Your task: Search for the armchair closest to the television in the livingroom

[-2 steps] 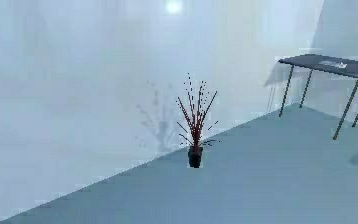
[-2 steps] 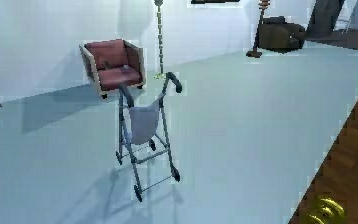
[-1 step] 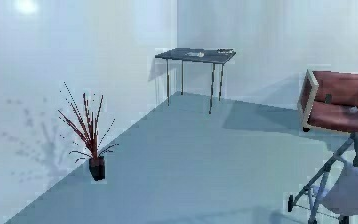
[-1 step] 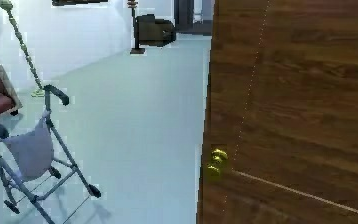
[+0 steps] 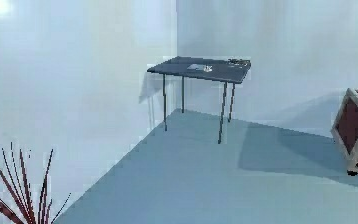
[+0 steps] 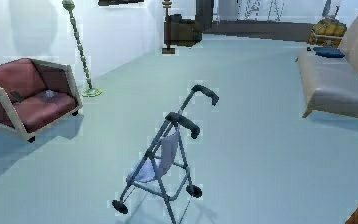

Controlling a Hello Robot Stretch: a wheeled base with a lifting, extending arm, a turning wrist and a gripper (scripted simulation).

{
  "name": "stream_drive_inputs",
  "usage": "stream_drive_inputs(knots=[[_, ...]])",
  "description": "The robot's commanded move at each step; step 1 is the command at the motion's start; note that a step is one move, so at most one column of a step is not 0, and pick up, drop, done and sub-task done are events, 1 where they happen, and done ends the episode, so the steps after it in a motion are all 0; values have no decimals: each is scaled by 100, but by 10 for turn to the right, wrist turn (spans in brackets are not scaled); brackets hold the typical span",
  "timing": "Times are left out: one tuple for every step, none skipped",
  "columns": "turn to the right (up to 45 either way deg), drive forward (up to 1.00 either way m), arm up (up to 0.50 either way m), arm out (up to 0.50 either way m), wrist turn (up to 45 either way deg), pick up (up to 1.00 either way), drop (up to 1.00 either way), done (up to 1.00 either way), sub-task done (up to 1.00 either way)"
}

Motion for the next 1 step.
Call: stream_drive_inputs(knots=[[240,0,0,0,0,0,0,0,0]])
